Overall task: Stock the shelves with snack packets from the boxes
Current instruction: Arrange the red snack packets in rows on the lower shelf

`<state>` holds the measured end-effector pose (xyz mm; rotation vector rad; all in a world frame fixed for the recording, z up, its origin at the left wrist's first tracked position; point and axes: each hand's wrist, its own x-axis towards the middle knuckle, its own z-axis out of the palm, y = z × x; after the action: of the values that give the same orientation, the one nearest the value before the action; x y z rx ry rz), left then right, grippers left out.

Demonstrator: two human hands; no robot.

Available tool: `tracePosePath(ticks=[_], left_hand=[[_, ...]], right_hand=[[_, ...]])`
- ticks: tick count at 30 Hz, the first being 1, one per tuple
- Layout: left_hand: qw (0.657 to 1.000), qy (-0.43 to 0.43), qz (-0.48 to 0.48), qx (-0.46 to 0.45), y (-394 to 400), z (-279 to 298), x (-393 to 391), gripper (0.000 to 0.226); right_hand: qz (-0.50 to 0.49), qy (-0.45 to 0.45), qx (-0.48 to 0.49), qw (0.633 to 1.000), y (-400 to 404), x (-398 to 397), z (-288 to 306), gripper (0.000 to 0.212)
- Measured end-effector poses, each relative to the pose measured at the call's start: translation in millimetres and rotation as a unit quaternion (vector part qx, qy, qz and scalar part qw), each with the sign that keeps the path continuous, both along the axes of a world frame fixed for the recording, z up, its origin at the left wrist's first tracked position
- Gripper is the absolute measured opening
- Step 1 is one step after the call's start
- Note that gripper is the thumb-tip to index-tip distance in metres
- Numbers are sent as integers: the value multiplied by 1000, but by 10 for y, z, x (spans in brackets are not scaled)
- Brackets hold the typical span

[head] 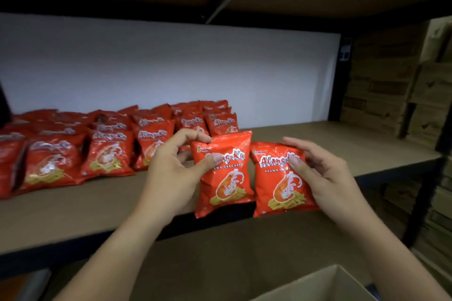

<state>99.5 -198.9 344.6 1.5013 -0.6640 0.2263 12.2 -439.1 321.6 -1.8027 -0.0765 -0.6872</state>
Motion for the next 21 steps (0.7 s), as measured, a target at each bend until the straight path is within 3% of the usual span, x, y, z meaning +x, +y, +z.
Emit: tracePosePath(ticks=[5,13,17,20,21], left_hand=[[999,13,51,11,18,125,626,24],[965,-72,167,187,-157,116,1413,24],[947,-123,192,225,-267,52,1487,26],[894,-182,271,306,-303,-12,1627,34],[860,-209,306,351,-304,-40,1662,39]], right_hand=[[8,-12,55,998,161,788,131,28],[-19,-9,61,998,167,1849,83,34],[-19,6,65,998,109,2143,19,34],[-9,30,30,999,42,2311,-85,22],[-13,44,3,999,6,2368,-124,40]])
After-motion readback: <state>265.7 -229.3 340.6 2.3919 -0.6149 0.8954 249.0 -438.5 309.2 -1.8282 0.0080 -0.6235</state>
